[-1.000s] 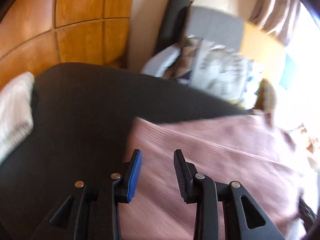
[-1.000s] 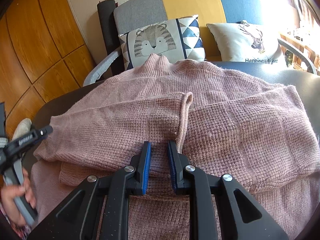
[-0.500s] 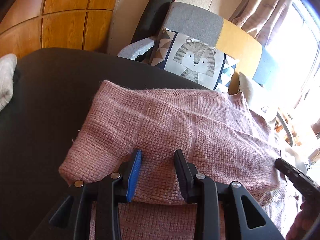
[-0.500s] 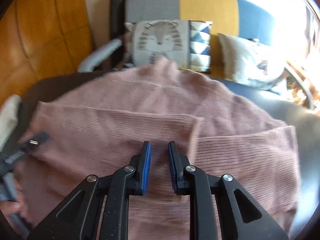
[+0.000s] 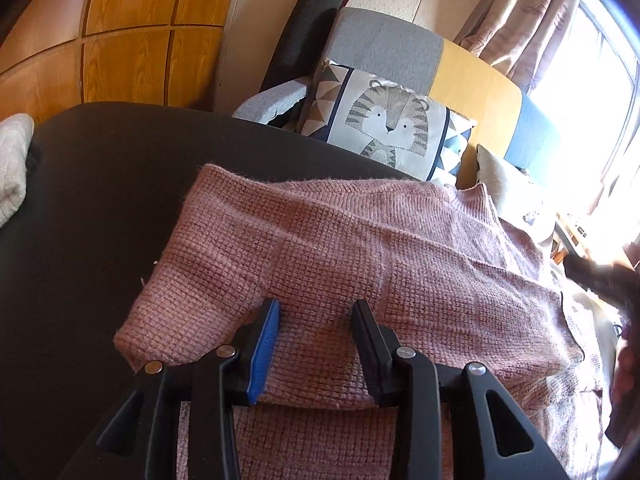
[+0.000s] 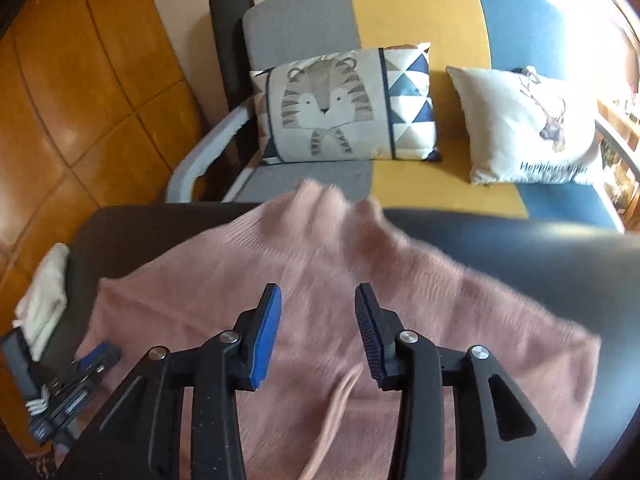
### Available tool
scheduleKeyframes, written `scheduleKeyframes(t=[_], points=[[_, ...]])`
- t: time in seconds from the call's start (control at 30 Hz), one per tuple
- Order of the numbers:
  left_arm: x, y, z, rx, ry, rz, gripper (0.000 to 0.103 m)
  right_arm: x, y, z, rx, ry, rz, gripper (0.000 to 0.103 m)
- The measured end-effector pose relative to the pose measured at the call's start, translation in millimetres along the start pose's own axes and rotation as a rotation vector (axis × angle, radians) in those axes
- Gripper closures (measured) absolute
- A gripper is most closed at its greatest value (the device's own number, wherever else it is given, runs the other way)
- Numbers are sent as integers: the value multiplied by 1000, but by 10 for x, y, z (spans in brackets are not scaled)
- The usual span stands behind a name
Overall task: Fold clothes
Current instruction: 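Pinch the sweater side edge with the right gripper and fold it inward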
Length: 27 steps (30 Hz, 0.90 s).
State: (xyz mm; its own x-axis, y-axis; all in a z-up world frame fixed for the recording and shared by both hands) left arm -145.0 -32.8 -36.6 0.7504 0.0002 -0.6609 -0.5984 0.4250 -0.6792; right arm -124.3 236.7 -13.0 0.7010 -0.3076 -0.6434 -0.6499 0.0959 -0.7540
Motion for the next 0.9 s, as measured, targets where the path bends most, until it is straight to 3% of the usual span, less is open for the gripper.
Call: scheduleKeyframes(t=[0.17, 0.5, 0.6, 0.67, 0.9], points=[[15, -4, 35, -29, 26, 22, 65, -298, 487, 227, 90, -64, -73, 62], [0, 9, 10, -18, 21, 61, 65, -361, 966, 214, 92, -156, -162, 62], [-3, 11, 9, -18, 22, 68, 65, -380, 1108, 212, 93, -184, -188, 80], [-7, 13, 11, -18, 23, 72, 65, -396, 1182, 209, 93, -197, -201, 98], [-9, 3, 11, -15, 21, 77, 65, -538, 815, 145, 78, -116, -95, 98]])
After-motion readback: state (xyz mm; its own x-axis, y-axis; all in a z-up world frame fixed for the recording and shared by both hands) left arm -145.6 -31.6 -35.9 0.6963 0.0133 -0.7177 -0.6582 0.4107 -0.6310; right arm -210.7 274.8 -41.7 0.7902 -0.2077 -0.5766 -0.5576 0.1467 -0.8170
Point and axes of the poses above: each gripper's, at about its wrist camera, not at the fingertips, and y roughly the way its jaws point, z to its right, x to its underside, the point moved 10 cm from there along y, roughly the way its jaws point, and after that the axes turned 4 degrees about x, right-handed, at the moved point
